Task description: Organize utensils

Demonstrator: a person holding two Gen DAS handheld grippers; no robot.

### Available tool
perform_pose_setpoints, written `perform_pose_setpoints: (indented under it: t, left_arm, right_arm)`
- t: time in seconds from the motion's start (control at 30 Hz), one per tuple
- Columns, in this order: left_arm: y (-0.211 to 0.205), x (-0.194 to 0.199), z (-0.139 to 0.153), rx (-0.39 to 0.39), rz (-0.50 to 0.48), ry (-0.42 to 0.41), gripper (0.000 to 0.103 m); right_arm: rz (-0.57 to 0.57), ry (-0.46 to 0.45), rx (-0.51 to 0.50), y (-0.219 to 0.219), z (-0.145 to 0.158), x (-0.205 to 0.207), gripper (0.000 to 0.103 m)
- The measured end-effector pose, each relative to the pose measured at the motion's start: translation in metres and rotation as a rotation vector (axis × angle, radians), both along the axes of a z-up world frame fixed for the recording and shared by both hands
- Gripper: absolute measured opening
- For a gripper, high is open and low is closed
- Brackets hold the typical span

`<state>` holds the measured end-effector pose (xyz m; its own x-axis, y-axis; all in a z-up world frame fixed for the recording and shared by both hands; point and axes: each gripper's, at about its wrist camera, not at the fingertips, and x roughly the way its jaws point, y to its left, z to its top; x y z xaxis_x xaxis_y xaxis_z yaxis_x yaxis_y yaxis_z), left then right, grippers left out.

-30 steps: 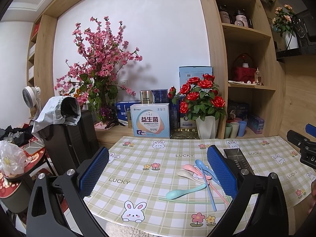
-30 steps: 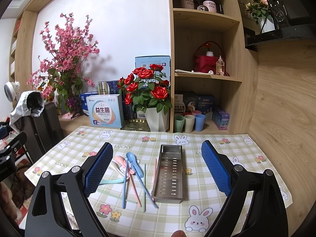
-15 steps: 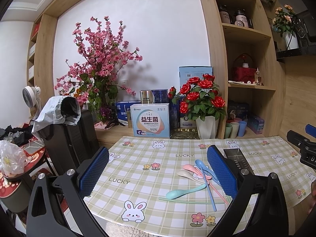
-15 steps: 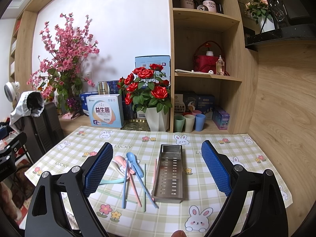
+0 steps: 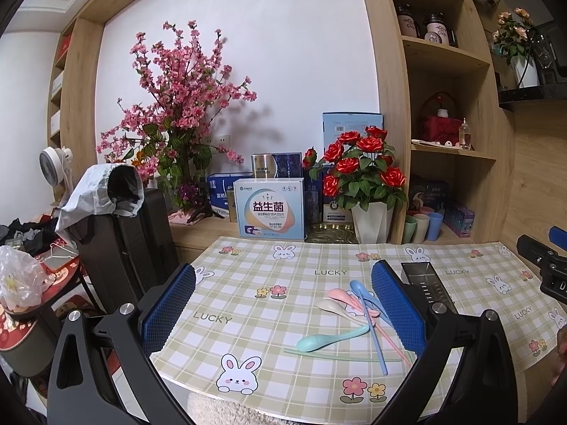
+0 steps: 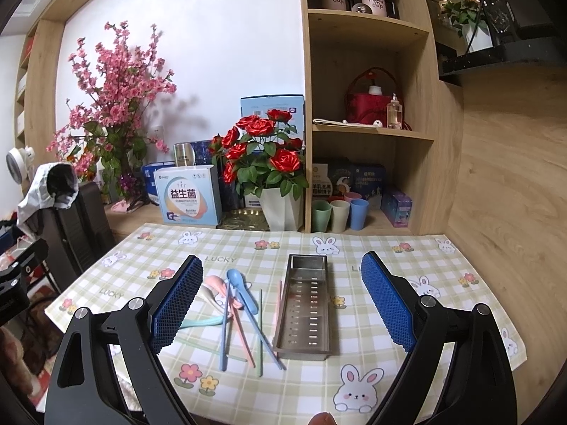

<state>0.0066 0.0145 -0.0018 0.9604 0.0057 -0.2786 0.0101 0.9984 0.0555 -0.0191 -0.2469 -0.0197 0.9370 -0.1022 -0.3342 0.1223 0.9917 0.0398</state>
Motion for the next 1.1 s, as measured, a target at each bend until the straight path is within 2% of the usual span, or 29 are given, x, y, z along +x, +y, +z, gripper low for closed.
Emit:
perform_pose_setpoints:
  t: [0.2,0.3,0.5,0.67,0.8,0.9,1.1]
  left_arm:
    - [0.001,0.014,0.000,-0.014,-0.053,0.045,0.097]
    - [0.009,0.026,-0.002,-0.047,-0.085,0.071,0.097]
    - [0.018,0.062,-0.016,-0.084,-0.175,0.135,0.097]
    - [0.019,0.091,-0.036,-0.056,-0.174,0.172,0.097]
    - [0.015,0.107,-0.054,-0.009,-0.186,0.180,0.097]
    - [0.010,0.122,-0.072,0.025,-0.202,0.218,0.097]
    - [0.005,0.152,-0.113,0.033,-0.235,0.336,0.097]
  right_arm:
    - [0.017,0.041,0.071,-0.017,-0.006,0.015,0.088]
    - [0.017,0.061,0.100,-0.025,-0.010,0.025,0.088]
    - [0.014,0.106,0.132,-0.038,-0.020,0.059,0.088]
    - [0.029,0.130,0.144,-0.039,-0.032,0.087,0.088]
    - [0.060,0.201,0.140,-0.033,-0.055,0.117,0.088]
    - [0.054,0.260,0.125,-0.029,-0.073,0.134,0.088]
    - [0.046,0.319,0.116,-0.021,-0.107,0.148,0.088]
